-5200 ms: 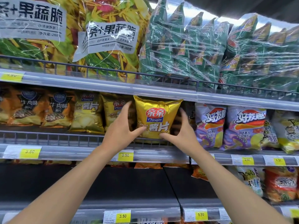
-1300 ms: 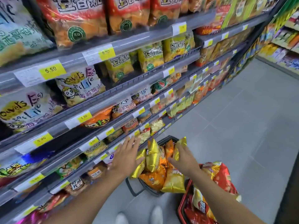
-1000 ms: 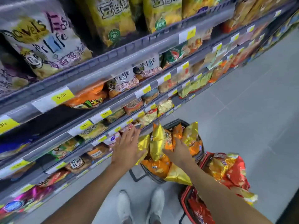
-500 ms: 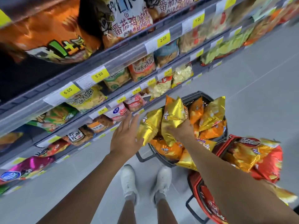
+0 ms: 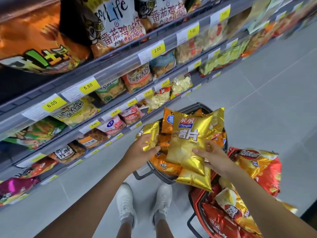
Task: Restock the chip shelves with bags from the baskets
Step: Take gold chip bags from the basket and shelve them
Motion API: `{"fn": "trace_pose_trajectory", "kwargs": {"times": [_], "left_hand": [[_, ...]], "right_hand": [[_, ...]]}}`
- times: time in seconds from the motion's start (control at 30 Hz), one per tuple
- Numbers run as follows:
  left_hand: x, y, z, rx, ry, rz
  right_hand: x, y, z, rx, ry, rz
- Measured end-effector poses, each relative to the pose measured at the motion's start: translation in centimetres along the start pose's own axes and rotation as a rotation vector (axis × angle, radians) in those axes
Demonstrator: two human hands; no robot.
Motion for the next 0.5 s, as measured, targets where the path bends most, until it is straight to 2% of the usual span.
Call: {"fn": "trace_pose_trajectory", "kwargs": {"times": [0.07, 0.23, 0.37, 0.5], "left_hand": [[-1.0, 2.1, 0.1, 0.068, -0.027, -0.246], [-3.0, 3.8, 0.3, 0.045, -0.214, -0.435], [-4.3, 3.5, 0.4, 0.105, -0.202, -0.564], [-4.3, 3.5, 0.0, 0.160, -0.161, -0.651]], "right_hand": [[0.3, 0.2, -1.2, -0.003, -0.123, 0.051], [-0.1, 0.6, -2.6, 0.040, -0.362, 0.112], [-1.2, 0.4, -3.3, 0.084, -0.461, 0.131], [-1.6, 0.1, -3.5, 0.090, -0.478, 0.156]]}}
Point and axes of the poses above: each hand's wrist, its own z-axis towards the middle knuckle, its own x-axis out of the back of the hand, y = z × x, the point moved 1 cm from there along z, towards the middle knuckle, and after that the axes turned 9 degrees about -x, right-handed, at the moved point
